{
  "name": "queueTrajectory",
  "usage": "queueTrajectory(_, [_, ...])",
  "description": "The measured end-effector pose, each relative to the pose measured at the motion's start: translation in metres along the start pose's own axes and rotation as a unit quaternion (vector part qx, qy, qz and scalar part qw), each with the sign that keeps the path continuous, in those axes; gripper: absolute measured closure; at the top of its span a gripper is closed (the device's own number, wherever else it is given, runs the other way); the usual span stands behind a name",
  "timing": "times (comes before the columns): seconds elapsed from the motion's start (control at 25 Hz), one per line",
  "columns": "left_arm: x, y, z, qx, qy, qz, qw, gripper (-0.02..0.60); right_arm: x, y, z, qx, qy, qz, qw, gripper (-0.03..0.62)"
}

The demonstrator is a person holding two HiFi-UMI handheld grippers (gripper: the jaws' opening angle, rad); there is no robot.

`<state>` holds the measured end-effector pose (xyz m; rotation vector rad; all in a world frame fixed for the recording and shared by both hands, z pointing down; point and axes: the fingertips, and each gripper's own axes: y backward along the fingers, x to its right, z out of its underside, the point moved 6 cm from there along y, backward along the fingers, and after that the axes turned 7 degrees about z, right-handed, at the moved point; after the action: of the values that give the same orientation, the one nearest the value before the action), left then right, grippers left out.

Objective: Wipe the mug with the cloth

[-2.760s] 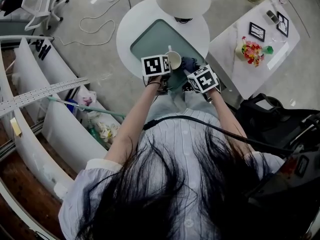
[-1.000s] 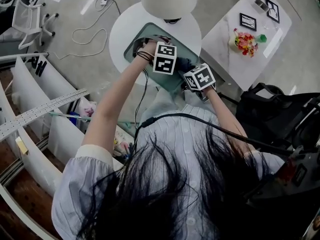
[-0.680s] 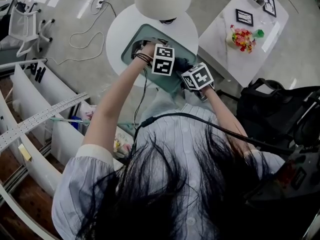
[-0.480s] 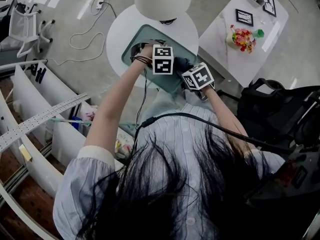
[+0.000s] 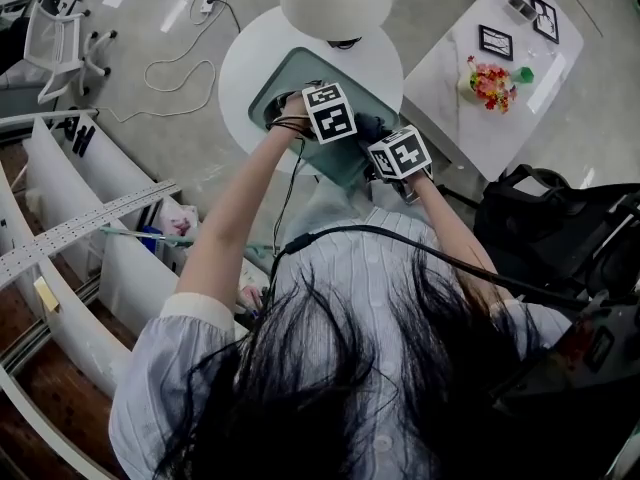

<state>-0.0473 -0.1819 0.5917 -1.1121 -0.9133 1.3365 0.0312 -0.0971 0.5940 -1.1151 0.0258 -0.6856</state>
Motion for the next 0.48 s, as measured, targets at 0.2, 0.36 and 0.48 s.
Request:
queueTrajectory(0.2, [-0.007, 0.005, 0.009, 0.027, 0.137, -0.007, 0.9901, 0.520, -0.001, -0.001, 0.000, -0.003, 0.002, -0.001, 1.000, 0.500])
queueTrajectory(0.36, [-0.010, 0.009, 0.017, 0.051, 0.246, -0.013, 0.9679, 0.520, -0.002, -0.002, -0.001, -0.003, 0.004, -0.003, 1.000, 0.500])
queueTrajectory(0.48, [-0.012, 0.012, 0.025, 0.080, 0.334, -0.025, 0.9389, 0.518, -0.003, -0.003, -0.001, -0.003, 0.006, -0.006, 1.000, 0.500])
